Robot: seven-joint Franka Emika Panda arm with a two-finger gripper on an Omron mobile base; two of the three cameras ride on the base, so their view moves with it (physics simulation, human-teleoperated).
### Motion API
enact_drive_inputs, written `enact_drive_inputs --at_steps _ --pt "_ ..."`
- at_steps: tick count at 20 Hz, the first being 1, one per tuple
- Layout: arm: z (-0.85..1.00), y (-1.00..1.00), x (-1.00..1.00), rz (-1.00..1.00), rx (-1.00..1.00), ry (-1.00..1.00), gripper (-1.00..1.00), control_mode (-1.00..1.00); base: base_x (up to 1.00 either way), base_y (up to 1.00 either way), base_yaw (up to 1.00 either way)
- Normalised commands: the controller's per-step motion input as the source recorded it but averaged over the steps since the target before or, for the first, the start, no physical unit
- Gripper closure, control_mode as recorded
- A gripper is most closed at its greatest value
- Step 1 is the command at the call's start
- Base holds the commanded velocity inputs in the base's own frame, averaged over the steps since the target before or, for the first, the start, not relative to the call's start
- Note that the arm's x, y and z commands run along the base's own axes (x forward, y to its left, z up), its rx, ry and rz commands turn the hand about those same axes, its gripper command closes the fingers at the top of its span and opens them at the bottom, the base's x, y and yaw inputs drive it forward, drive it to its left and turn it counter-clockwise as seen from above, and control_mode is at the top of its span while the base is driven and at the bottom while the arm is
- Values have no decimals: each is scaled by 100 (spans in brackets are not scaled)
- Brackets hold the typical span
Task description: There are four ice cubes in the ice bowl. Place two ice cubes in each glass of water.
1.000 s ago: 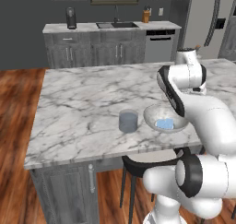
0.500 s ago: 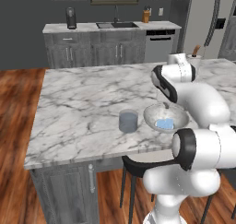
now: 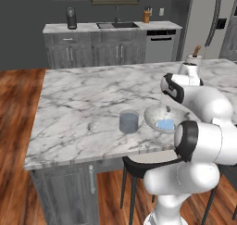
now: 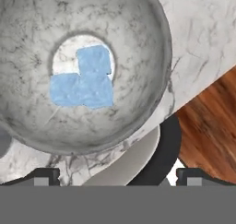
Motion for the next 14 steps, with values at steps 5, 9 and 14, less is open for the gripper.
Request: enact_drive_inputs --at_steps 5,9,14 --pt "-15 0 18 10 0 0 -100 -100 0 0 0" --pt "-14 -3 24 10 0 0 -100 -100 0 0 0" --pt "-17 -29 14 7 0 0 -100 -100 0 0 0"
